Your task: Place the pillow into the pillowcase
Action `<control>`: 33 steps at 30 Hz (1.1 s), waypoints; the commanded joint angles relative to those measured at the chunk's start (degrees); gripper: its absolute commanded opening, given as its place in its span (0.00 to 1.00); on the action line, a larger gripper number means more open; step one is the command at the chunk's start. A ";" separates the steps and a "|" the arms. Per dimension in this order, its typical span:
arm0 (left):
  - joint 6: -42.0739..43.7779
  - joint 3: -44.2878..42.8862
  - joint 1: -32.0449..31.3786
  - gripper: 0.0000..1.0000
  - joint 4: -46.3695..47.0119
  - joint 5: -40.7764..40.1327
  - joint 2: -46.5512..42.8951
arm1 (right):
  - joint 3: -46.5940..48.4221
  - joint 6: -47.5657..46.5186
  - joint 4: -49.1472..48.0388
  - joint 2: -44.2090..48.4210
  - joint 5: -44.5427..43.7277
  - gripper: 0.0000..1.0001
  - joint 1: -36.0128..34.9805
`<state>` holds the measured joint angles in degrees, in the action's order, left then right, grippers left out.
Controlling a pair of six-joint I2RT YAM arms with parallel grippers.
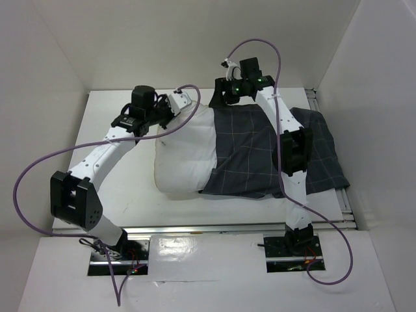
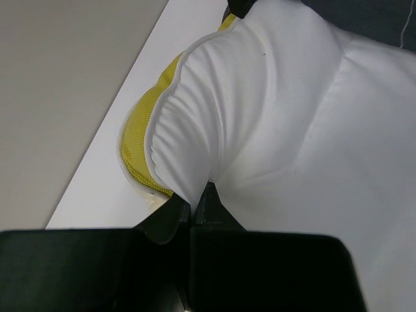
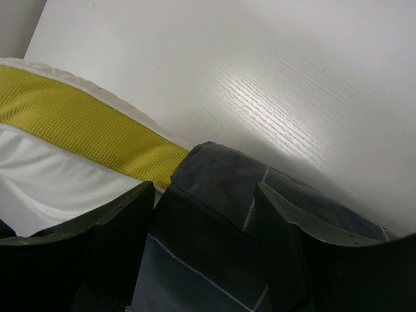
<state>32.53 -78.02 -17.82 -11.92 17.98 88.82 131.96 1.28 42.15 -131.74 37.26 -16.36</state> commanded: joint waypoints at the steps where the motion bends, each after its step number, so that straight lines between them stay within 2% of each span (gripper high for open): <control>1: 3.85 0.41 -1.25 0.00 7.08 0.13 -4.96 | -0.48 0.30 0.21 -0.53 -0.69 0.70 -0.43; 5: 5.08 1.73 -2.82 0.00 8.23 -0.49 -6.10 | 1.28 2.49 -0.49 -2.37 1.31 0.70 -0.43; 7: 5.08 1.73 -3.35 0.00 8.23 -0.49 -6.11 | 1.98 3.03 -0.49 -3.07 2.99 0.66 -0.43; 11: 6.13 1.73 -3.36 0.00 8.76 -1.01 -6.11 | 1.98 3.03 -0.49 -3.60 5.98 0.32 -0.95; 12: 6.14 1.73 -3.36 0.00 8.76 -1.01 -6.11 | 1.98 2.51 -0.49 -3.61 7.12 0.14 -0.95; 14: 6.14 1.73 -3.36 0.00 8.76 -1.01 -5.59 | 1.98 1.80 -0.49 -3.61 7.83 0.02 -0.95; 20: 6.67 1.73 -3.88 0.00 9.90 -1.54 -5.06 | 2.59 1.80 -1.11 -1.94 9.59 0.00 -0.95; 33: 6.67 2.87 -6.26 0.00 11.57 -3.21 -3.47 | 9.19 11.20 -9.80 2.10 13.81 0.00 -3.06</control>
<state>37.52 -74.87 -22.57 -7.20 12.95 86.37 137.51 9.17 38.22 -134.30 47.29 -17.15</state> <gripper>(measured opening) 0.073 0.014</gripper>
